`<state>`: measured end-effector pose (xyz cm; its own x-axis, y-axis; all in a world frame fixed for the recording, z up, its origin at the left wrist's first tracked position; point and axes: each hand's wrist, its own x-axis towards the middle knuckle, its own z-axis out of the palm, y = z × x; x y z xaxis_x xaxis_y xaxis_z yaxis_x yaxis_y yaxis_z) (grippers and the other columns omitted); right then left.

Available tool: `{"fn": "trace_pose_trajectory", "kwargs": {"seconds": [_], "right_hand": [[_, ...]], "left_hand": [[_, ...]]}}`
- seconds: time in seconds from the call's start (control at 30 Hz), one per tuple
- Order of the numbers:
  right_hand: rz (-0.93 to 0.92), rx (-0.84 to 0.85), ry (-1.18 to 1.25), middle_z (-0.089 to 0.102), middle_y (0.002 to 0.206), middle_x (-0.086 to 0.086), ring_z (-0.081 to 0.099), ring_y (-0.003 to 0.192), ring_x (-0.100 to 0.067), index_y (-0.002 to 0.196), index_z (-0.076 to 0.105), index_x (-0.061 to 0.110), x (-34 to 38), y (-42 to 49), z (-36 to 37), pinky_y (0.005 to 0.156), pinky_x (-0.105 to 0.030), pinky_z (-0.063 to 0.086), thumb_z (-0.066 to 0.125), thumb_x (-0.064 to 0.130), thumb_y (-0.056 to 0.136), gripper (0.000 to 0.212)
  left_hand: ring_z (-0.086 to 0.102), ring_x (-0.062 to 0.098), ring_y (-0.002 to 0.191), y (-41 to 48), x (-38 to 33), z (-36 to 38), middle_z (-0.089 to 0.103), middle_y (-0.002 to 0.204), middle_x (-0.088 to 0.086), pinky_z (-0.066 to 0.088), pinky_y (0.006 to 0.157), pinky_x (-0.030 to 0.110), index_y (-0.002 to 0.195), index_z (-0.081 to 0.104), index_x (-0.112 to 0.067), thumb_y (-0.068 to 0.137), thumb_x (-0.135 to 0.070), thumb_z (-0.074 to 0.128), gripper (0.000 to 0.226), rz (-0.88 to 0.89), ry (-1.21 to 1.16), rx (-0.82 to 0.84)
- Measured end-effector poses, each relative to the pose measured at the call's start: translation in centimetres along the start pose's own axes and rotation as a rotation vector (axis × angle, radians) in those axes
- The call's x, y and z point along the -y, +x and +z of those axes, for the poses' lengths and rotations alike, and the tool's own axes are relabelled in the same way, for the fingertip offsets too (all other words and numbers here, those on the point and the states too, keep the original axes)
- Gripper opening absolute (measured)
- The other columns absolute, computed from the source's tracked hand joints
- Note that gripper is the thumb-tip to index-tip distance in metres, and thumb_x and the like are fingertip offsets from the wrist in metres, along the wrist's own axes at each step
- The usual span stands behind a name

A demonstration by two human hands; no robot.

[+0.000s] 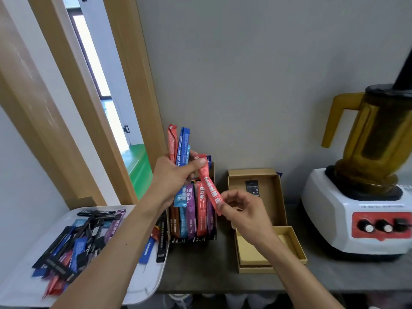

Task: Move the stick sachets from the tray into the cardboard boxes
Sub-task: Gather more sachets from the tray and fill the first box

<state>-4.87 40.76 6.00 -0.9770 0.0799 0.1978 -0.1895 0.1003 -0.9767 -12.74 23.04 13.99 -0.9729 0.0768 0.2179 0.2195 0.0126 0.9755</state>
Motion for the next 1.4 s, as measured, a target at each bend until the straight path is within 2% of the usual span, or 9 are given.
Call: {"fn": "trace_pose_trajectory", "kwargs": {"seconds": [0.1,0.27,0.43,0.53,0.7,0.93,1.1,1.3,1.4], "right_hand": [[0.002,-0.084,0.052,0.078,0.097,0.006,0.075,0.093,-0.013,0.103,0.076,0.022,0.1,0.1,-2.0,0.073,-0.026,0.062,0.075,0.030,0.090,0.015],[0.114,-0.184,0.307,0.077,0.092,-0.006,0.071,0.082,-0.020,0.112,0.079,0.019,-0.4,-0.2,-5.6,0.072,-0.031,0.060,0.069,0.025,0.098,0.019],[0.255,-0.152,0.633,0.075,0.104,-0.016,0.072,0.092,-0.023,0.118,0.076,0.011,-1.1,-0.3,-7.7,0.073,-0.028,0.060,0.059,0.045,0.098,0.043],[0.292,-0.109,0.696,0.075,0.107,-0.016,0.073,0.096,-0.023,0.117,0.075,0.006,-1.3,0.0,-8.7,0.071,-0.025,0.062,0.064,0.039,0.099,0.039],[0.250,-0.105,0.568,0.077,0.117,-0.009,0.070,0.118,-0.026,0.107,0.081,0.014,-2.0,0.2,-10.0,0.089,-0.033,0.060,0.083,0.010,0.078,0.030],[0.249,-0.081,0.531,0.073,0.120,-0.012,0.070,0.118,-0.028,0.111,0.079,0.018,-3.1,0.6,-11.2,0.095,-0.042,0.061,0.085,0.007,0.073,0.039],[0.205,0.016,0.355,0.074,0.113,-0.012,0.071,0.103,-0.021,0.102,0.080,0.018,-3.1,0.9,-11.6,0.082,-0.031,0.057,0.079,0.037,0.083,0.027],[0.061,-0.013,-0.157,0.079,0.096,0.002,0.077,0.088,-0.008,0.115,0.073,0.020,-4.7,3.4,-11.3,0.066,-0.017,0.059,0.079,0.020,0.092,0.024],[0.122,-0.075,-0.399,0.076,0.097,0.007,0.074,0.083,-0.005,0.112,0.073,0.021,-6.9,5.8,-10.0,0.066,-0.020,0.059,0.076,0.023,0.095,0.018]], "left_hand": [[0.059,0.004,0.043,0.0,0.6,1.4,0.068,0.055,-0.004,0.046,0.045,0.016,0.091,0.066,-0.010,0.085,-0.002,0.082,0.019,0.000,-0.081,-0.086],[0.051,0.009,0.047,-0.8,2.3,3.2,0.065,0.060,-0.002,0.045,0.048,0.020,0.096,0.072,-0.011,0.087,-0.008,0.083,0.014,-0.031,-0.048,-0.045],[0.072,0.013,0.065,-0.7,2.1,4.9,0.077,0.079,0.004,0.052,0.057,0.021,0.101,0.073,-0.014,0.088,-0.015,0.083,0.016,0.007,0.057,0.002],[0.080,0.019,0.080,-0.7,1.4,6.2,0.081,0.093,0.008,0.051,0.054,0.015,0.106,0.070,-0.010,0.092,-0.013,0.079,0.017,0.035,0.068,0.029],[0.064,0.004,0.060,-1.0,0.7,7.7,0.078,0.089,-0.002,0.054,0.055,0.020,0.103,0.073,-0.016,0.091,-0.023,0.080,0.016,0.058,0.160,0.049],[0.066,0.005,0.061,-1.0,0.6,9.3,0.083,0.094,-0.001,0.051,0.053,0.020,0.106,0.066,-0.012,0.098,-0.011,0.071,0.009,0.048,0.104,0.041],[0.079,0.015,0.088,-1.0,0.9,10.3,0.083,0.095,0.001,0.054,0.056,0.020,0.102,0.065,-0.016,0.098,-0.010,0.071,0.009,0.083,0.139,0.044],[0.071,-0.001,0.070,-0.6,1.3,11.0,0.078,0.098,-0.001,0.053,0.061,0.013,0.108,0.071,-0.017,0.093,-0.020,0.079,0.018,0.115,0.201,-0.020],[0.069,0.009,0.074,-0.7,1.3,11.0,0.076,0.090,0.006,0.054,0.060,0.022,0.104,0.070,-0.017,0.093,-0.027,0.078,0.017,0.054,0.044,-0.071]]}}
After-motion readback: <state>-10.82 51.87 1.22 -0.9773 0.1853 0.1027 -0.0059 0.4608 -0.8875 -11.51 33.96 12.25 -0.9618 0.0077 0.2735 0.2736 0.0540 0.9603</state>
